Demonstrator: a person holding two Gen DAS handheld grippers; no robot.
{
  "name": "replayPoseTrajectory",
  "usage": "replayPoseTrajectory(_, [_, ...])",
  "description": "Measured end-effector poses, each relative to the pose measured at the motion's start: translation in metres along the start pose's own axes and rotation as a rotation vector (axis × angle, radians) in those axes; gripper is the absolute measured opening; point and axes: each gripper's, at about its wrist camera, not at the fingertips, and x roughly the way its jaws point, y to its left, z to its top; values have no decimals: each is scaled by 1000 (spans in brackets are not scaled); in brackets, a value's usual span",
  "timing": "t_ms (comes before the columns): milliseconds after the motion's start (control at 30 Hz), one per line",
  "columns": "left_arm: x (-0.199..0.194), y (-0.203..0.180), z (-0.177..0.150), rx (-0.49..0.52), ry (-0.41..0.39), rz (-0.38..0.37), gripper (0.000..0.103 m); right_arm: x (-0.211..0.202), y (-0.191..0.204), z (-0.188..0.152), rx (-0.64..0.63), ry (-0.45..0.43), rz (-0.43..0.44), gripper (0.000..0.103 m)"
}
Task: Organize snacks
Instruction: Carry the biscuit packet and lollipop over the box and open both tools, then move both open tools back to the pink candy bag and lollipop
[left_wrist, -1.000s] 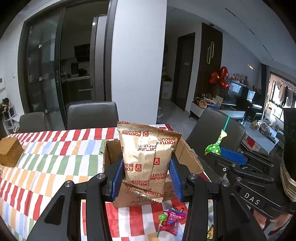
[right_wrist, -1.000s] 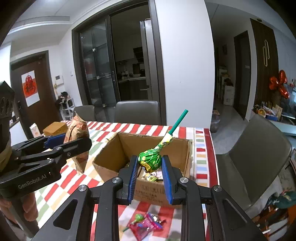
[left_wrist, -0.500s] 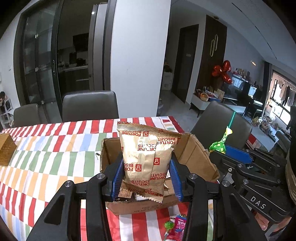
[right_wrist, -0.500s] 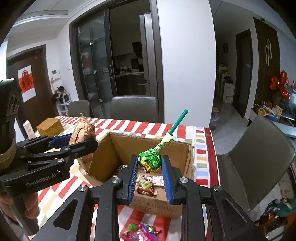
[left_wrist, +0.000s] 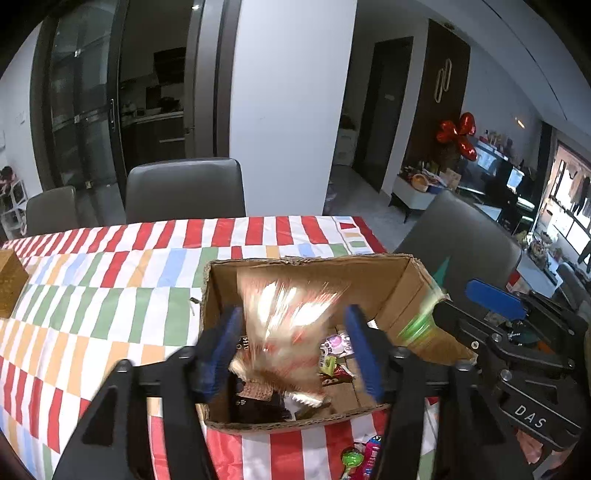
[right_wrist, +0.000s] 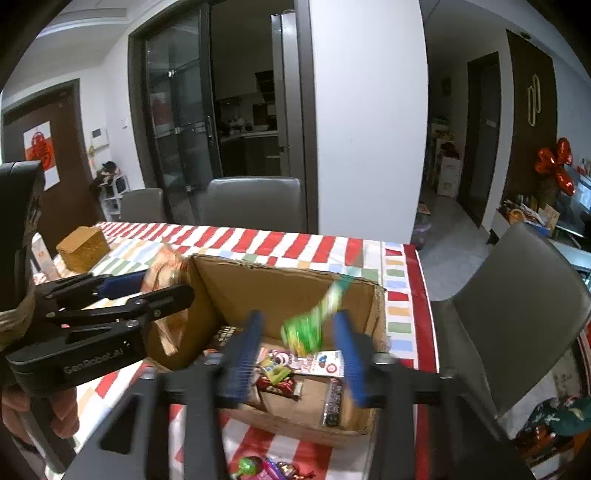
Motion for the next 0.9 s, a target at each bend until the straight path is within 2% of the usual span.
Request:
replayPoseTrajectory(167, [-18,-5,-11,27,-31,13,69,-10,1,-6,-3,-17,-14,52])
replayPoseTrajectory(400, [-48,-14,-36,68,-66,21,70,-33,3,-25,27,-38,5,52])
replayPoseTrajectory(667, [-69,-23,-72,141,-76,50,70,-42,6,-56,74,13,27,52])
replayPoseTrajectory(900, [-64,-22,-101,186,-33,28,69,-33,12,-92,151,99,43,52])
